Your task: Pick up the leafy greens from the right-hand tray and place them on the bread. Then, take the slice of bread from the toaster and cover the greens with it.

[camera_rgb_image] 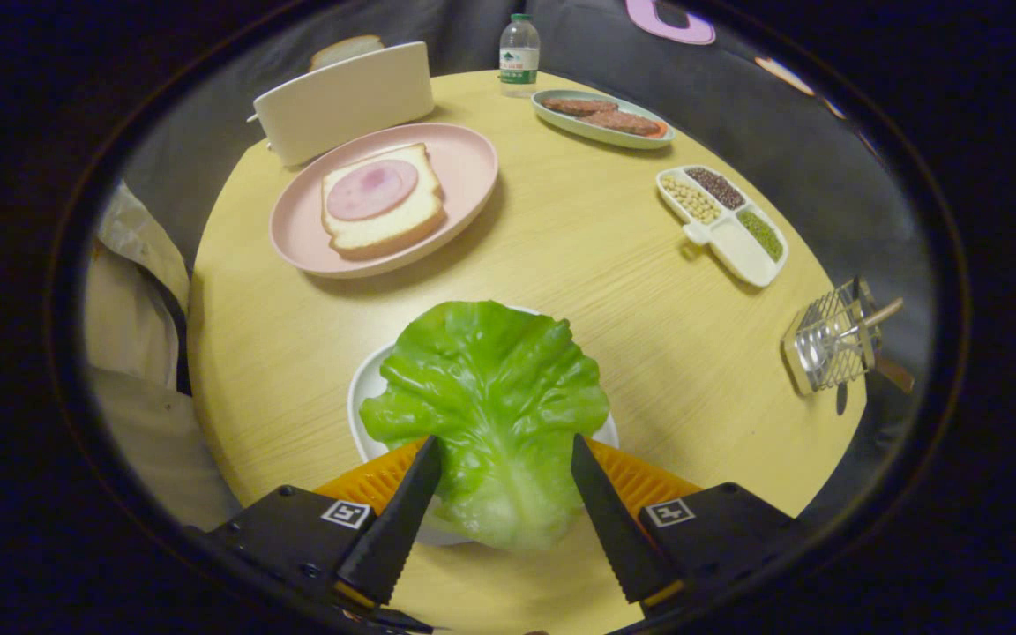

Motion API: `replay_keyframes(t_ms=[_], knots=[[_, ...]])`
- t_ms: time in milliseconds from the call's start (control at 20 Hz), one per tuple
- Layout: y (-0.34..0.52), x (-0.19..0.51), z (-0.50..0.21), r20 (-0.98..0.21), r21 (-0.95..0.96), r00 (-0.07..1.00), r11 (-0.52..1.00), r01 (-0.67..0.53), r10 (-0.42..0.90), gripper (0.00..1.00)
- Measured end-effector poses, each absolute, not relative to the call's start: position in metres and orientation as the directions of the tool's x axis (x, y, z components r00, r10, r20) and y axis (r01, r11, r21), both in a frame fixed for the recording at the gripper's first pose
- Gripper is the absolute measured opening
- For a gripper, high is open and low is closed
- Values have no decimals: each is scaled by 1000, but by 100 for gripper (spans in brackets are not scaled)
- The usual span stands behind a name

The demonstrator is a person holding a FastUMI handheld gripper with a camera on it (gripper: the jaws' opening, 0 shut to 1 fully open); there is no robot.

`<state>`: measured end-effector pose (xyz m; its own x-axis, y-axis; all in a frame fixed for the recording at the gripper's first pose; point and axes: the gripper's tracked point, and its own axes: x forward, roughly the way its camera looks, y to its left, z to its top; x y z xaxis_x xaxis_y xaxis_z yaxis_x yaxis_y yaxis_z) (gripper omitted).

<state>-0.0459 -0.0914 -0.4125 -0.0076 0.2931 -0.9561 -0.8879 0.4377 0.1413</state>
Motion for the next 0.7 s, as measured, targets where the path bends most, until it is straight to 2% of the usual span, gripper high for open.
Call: replay_keyframes(t_ms=[50, 450, 650, 700], knots=[[-91, -43, -414, -955, 142, -5, 444, -885, 296, 96], [-85, -48, -409, -960, 134, -10, 429, -893, 280, 42], [-81, -56, -412, -960, 135, -14, 418, -899, 279, 32], [-81, -57, -409, -960, 124, -7, 403, -907, 280, 22]])
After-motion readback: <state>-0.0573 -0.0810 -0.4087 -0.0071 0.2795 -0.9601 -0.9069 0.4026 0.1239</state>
